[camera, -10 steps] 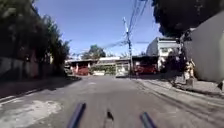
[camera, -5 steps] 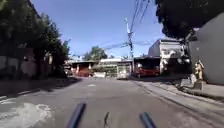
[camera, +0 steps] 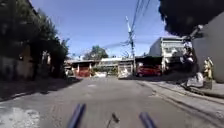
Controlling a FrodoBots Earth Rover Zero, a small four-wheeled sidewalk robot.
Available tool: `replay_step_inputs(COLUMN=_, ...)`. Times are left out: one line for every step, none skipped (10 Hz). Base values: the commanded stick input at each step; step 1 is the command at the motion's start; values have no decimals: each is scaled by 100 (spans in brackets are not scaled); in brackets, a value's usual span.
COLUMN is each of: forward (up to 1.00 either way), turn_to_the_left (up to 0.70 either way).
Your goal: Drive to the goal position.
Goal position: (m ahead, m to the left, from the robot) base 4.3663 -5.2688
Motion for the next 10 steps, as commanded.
replay_step_inputs(forward=70, turn_to_the_left=0)
replay_step_inputs(forward=70, turn_to_the_left=0)
replay_step_inputs(forward=70, turn_to_the_left=-14)
replay_step_inputs(forward=70, turn_to_the_left=-35)
replay_step_inputs(forward=70, turn_to_the_left=-35)
replay_step_inputs(forward=70, turn_to_the_left=-35)
replay_step_inputs(forward=70, turn_to_the_left=-35)
replay_step_inputs(forward=70, turn_to_the_left=-35)
replay_step_inputs(forward=70, turn_to_the_left=-35)
replay_step_inputs(forward=70, turn_to_the_left=-35)
